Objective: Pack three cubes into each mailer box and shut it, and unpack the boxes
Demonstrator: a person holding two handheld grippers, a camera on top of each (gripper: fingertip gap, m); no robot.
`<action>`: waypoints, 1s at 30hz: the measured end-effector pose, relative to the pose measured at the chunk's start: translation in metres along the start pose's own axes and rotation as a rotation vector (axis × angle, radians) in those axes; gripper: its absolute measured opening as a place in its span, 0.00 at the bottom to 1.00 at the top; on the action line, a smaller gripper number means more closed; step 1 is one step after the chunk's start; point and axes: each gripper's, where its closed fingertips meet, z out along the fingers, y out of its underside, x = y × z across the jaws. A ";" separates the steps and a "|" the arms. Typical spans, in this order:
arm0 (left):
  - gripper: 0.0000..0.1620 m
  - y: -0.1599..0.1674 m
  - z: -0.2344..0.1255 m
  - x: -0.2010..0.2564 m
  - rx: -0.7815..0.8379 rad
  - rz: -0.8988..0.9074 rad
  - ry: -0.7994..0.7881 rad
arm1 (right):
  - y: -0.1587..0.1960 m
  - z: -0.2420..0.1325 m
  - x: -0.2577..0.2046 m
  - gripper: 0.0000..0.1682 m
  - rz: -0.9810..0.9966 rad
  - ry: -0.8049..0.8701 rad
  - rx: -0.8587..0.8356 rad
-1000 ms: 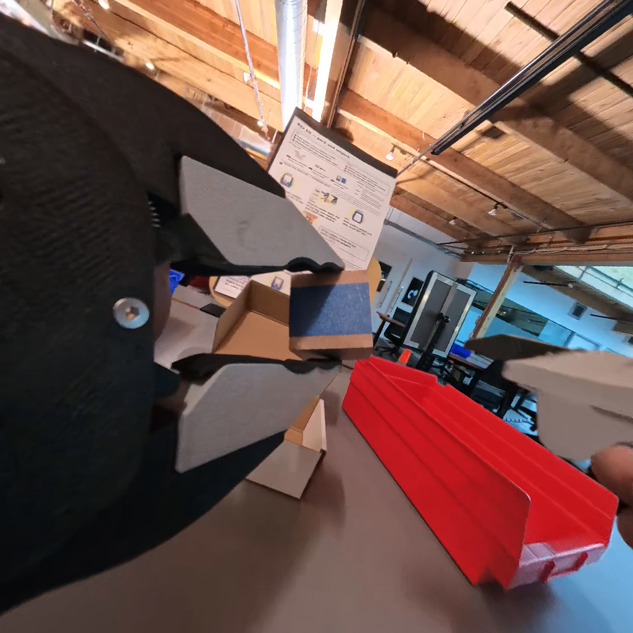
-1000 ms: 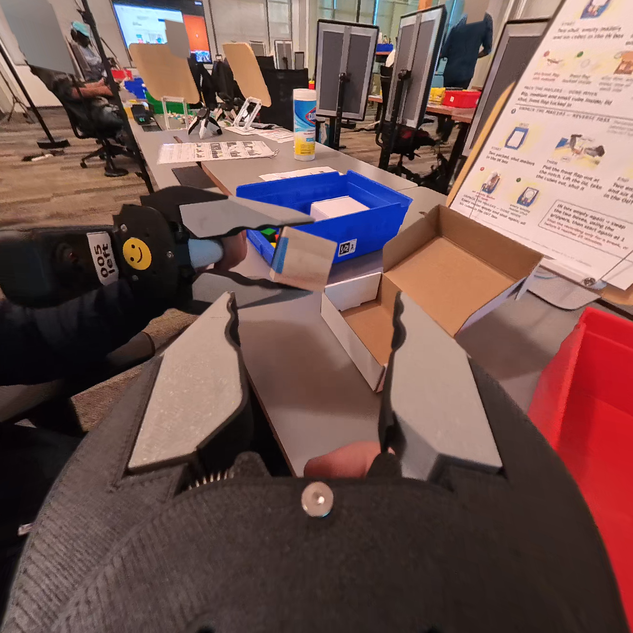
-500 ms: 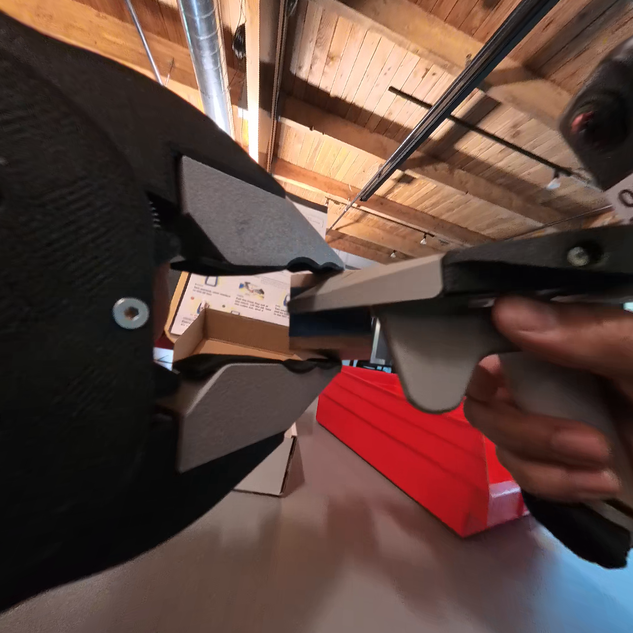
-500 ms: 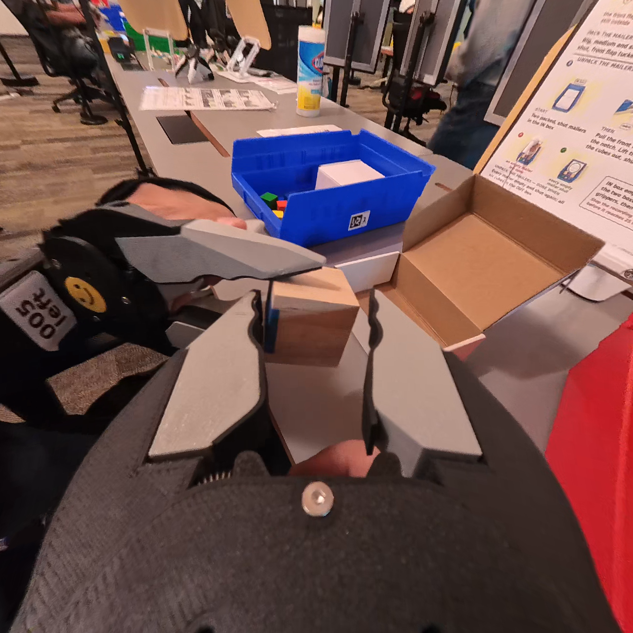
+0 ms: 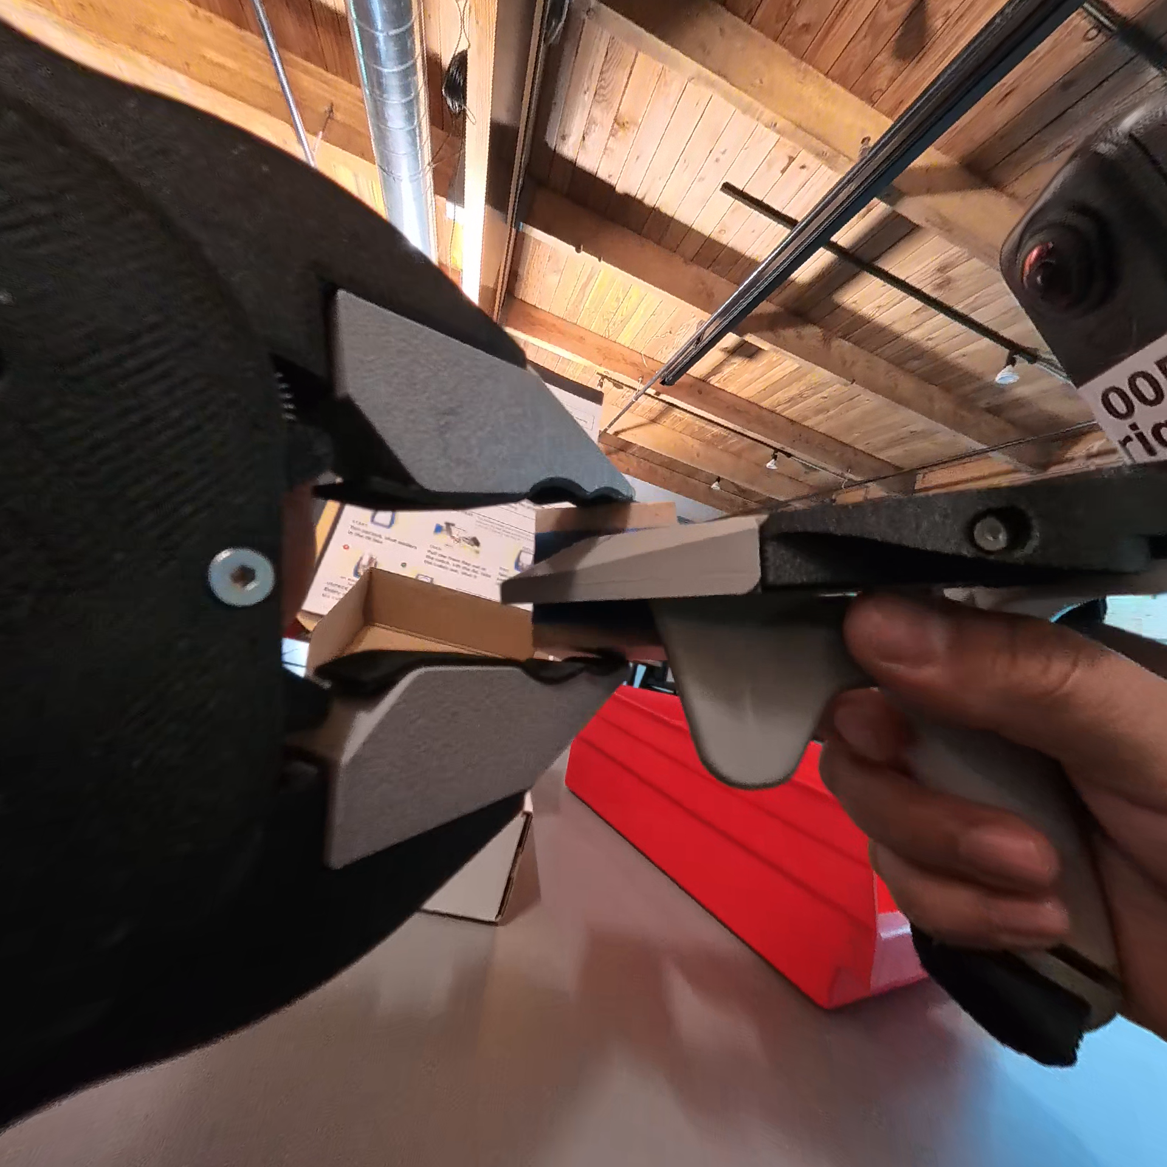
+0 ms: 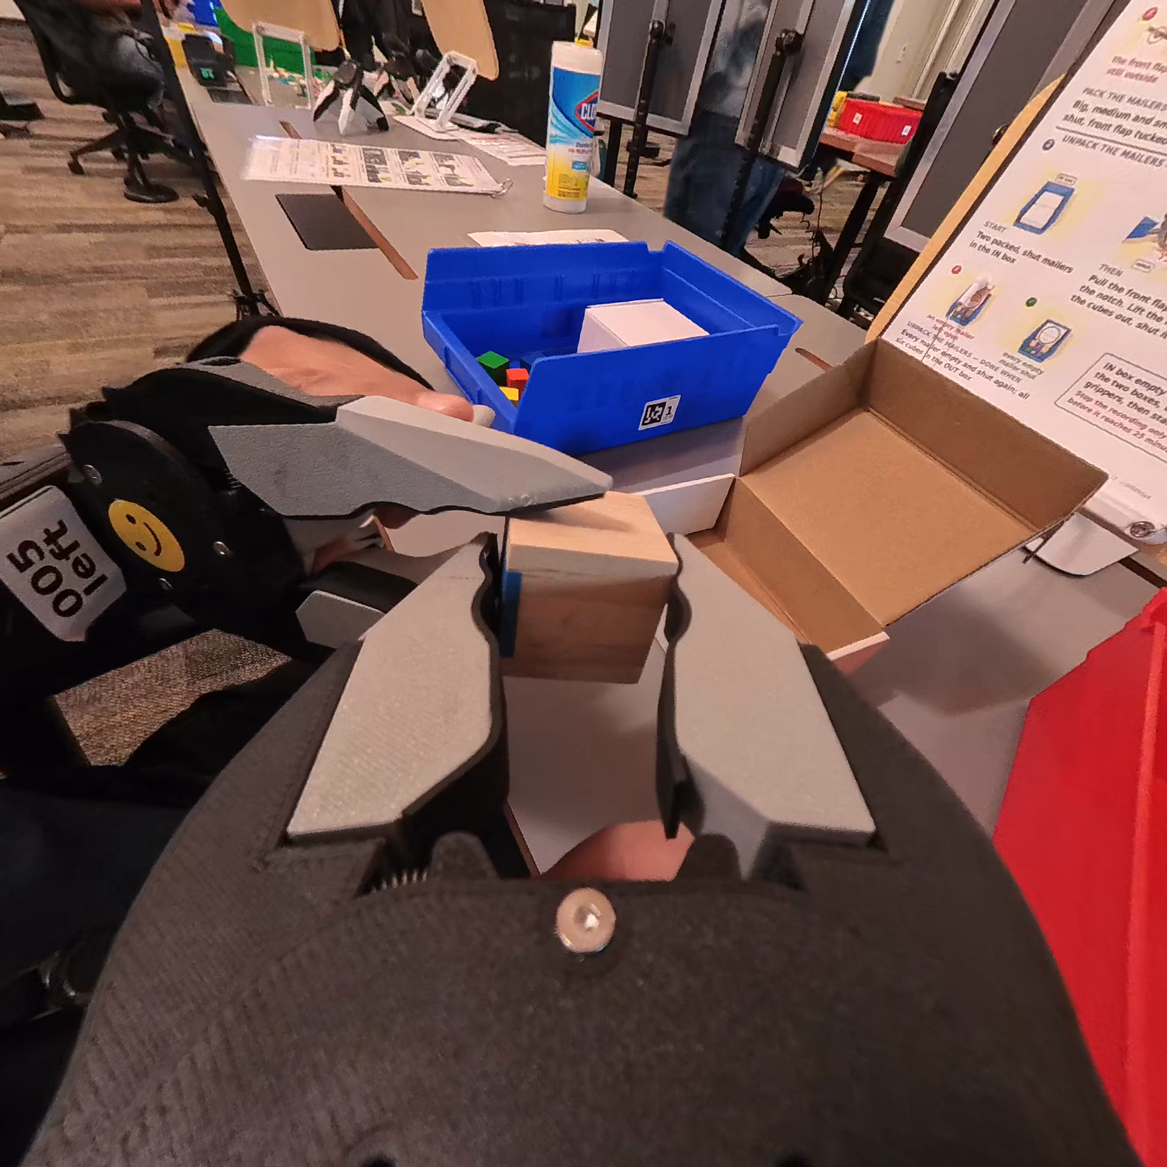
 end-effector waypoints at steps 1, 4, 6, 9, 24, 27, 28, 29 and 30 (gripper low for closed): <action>0.28 0.000 -0.001 -0.001 0.007 -0.006 -0.001 | -0.001 0.000 0.000 0.29 0.000 0.001 0.004; 0.27 0.000 -0.002 -0.001 0.011 -0.025 0.016 | -0.001 -0.001 0.002 0.29 -0.004 0.020 0.005; 0.26 0.005 -0.002 -0.001 -0.001 -0.028 0.022 | -0.002 -0.003 0.008 0.29 -0.006 0.046 0.010; 0.25 0.013 -0.004 -0.004 -0.019 -0.027 0.019 | -0.006 -0.009 0.015 0.29 0.004 0.064 0.029; 0.31 0.136 -0.020 0.073 -0.490 -0.509 0.502 | -0.019 -0.047 0.054 0.29 0.028 0.170 0.094; 0.30 0.147 -0.014 0.091 -0.558 -0.562 0.537 | -0.017 -0.044 0.052 0.29 0.016 0.168 0.083; 0.30 0.151 -0.012 0.099 -0.587 -0.589 0.547 | -0.016 -0.043 0.051 0.29 0.013 0.162 0.080; 0.28 0.156 -0.011 0.107 -0.621 -0.604 0.557 | -0.015 -0.041 0.050 0.29 0.009 0.160 0.075; 0.25 0.161 -0.010 0.113 -0.656 -0.602 0.562 | -0.014 -0.040 0.050 0.29 0.005 0.160 0.070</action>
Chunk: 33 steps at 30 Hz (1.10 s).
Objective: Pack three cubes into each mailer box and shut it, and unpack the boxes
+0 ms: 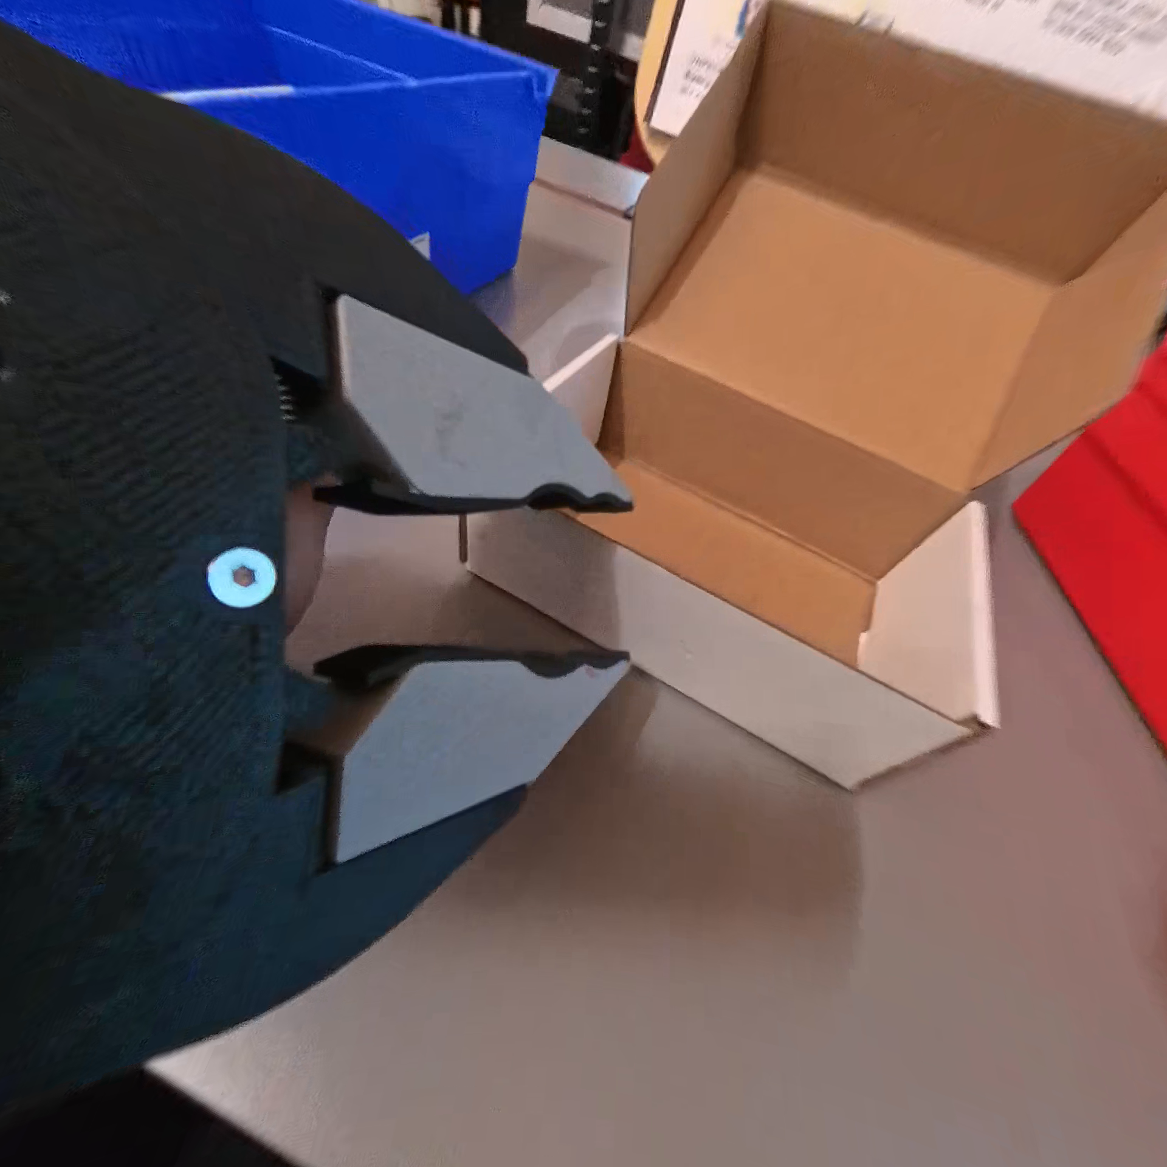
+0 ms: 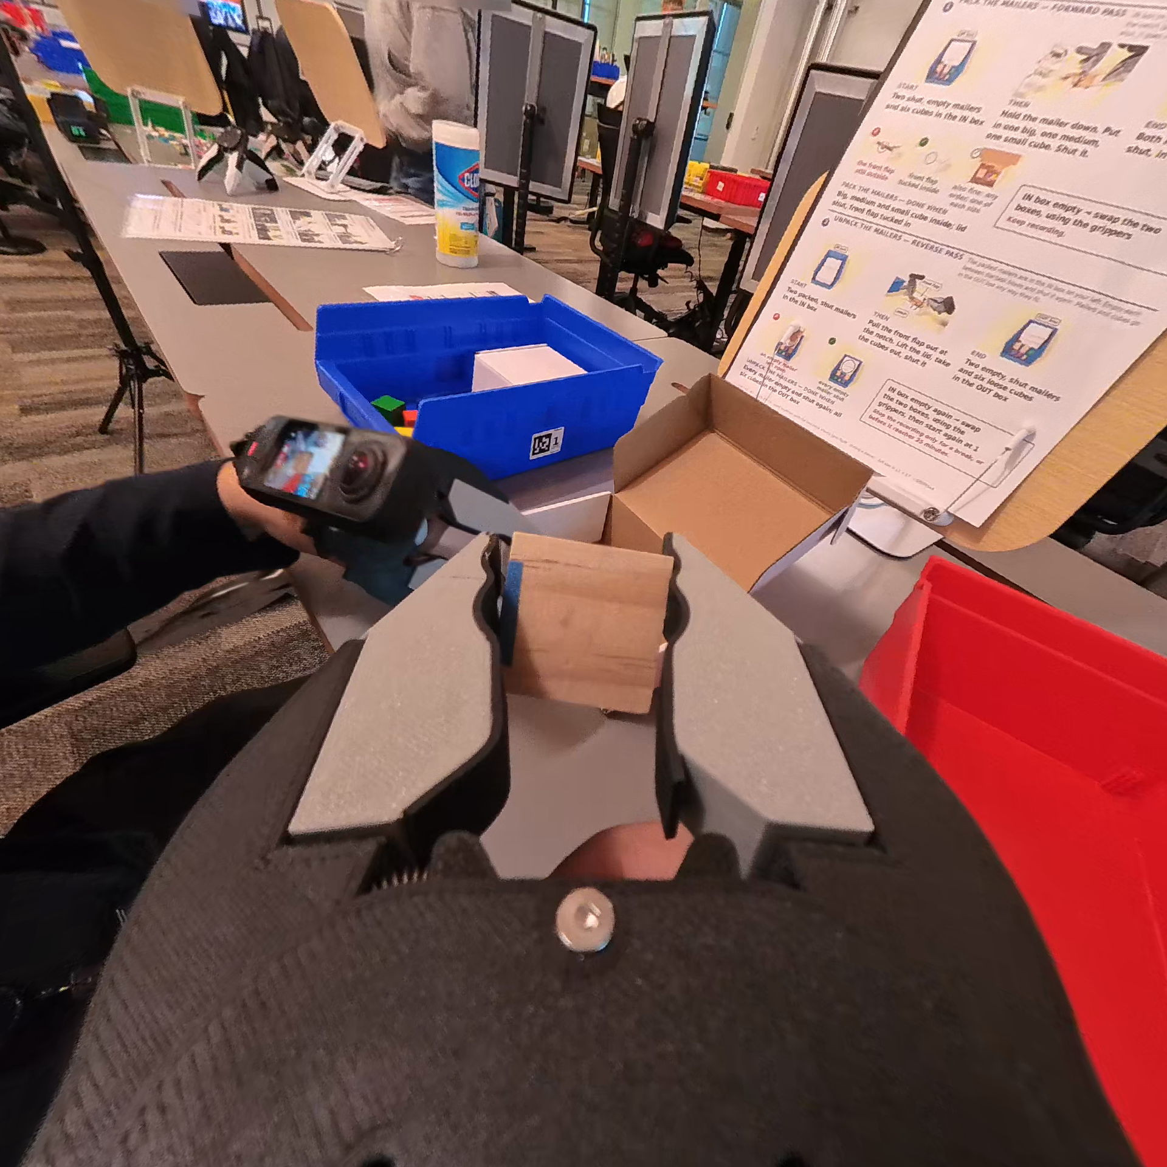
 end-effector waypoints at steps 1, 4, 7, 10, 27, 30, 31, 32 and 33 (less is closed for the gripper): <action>0.24 0.004 0.005 0.001 -0.025 0.004 -0.007 | 0.001 0.001 0.000 0.29 -0.004 0.000 -0.003; 0.21 0.002 0.010 0.001 -0.017 0.023 -0.021 | 0.004 0.003 -0.001 0.29 0.000 -0.005 -0.017; 0.12 -0.003 0.005 0.007 -0.015 -0.013 0.034 | 0.013 0.011 0.000 0.29 0.003 -0.002 -0.053; 0.09 -0.011 -0.005 0.024 -0.006 -0.012 0.142 | 0.021 0.018 -0.001 0.29 0.015 -0.014 -0.077; 0.09 -0.037 -0.031 0.070 -0.030 -0.046 0.286 | 0.048 0.033 0.008 0.29 0.070 -0.037 -0.143; 0.09 -0.039 -0.033 0.077 -0.029 -0.010 0.296 | 0.064 0.042 0.012 0.29 0.080 -0.031 -0.192; 0.09 -0.040 -0.035 0.080 -0.025 -0.001 0.305 | 0.070 0.045 0.014 0.29 0.072 -0.026 -0.214; 0.09 -0.041 -0.036 0.083 -0.024 0.006 0.314 | 0.077 0.048 0.014 0.29 0.061 -0.021 -0.241; 0.09 -0.042 -0.037 0.085 -0.023 0.011 0.320 | 0.084 0.050 0.015 0.29 0.049 -0.019 -0.267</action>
